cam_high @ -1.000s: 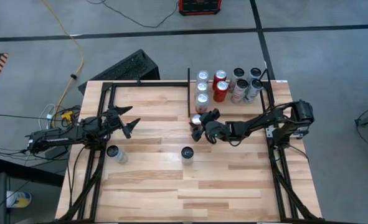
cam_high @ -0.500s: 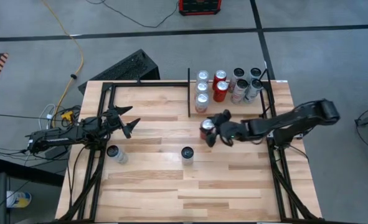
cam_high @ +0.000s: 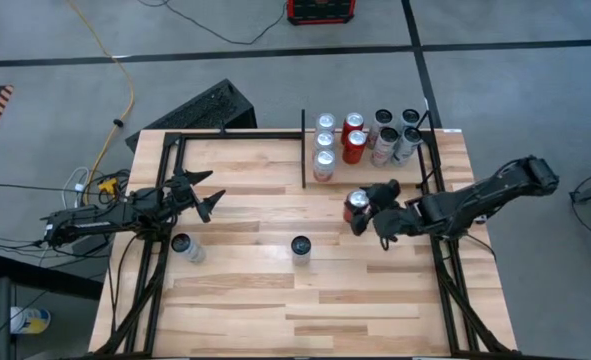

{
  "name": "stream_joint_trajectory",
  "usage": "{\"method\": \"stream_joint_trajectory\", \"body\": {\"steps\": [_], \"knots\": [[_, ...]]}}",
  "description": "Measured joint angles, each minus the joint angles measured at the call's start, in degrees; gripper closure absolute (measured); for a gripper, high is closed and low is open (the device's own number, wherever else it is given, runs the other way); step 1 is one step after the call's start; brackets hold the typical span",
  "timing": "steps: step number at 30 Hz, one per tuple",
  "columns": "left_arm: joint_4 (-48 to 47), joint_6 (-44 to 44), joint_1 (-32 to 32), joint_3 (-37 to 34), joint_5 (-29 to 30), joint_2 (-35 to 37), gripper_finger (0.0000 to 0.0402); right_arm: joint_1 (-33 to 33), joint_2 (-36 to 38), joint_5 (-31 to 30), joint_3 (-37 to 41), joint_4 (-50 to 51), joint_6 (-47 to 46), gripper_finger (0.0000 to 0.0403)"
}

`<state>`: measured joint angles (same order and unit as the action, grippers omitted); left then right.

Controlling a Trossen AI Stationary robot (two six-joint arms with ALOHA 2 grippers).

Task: Place canned beverage on shelf
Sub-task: Put the red soda can on the shelf

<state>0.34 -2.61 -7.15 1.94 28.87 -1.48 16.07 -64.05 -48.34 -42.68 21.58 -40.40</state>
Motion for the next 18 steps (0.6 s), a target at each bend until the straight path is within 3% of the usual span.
{"method": "stream_joint_trajectory", "body": {"steps": [7,13,18], "knots": [[0.0,0.0,0.01,-0.01,-0.01,-0.02,0.004,-0.71,-4.55,-10.01,-0.01,1.31,-8.48,0.0068],[0.0,0.0,0.01,-0.01,0.01,0.0,0.004,-2.38,-7.98,-5.59,-0.02,1.61,-7.08,0.0074],[0.0,0.0,0.0,-0.01,-0.01,0.0,0.004,-0.16,-10.63,-2.6,-0.02,-0.84,-7.96,0.0074]]}}
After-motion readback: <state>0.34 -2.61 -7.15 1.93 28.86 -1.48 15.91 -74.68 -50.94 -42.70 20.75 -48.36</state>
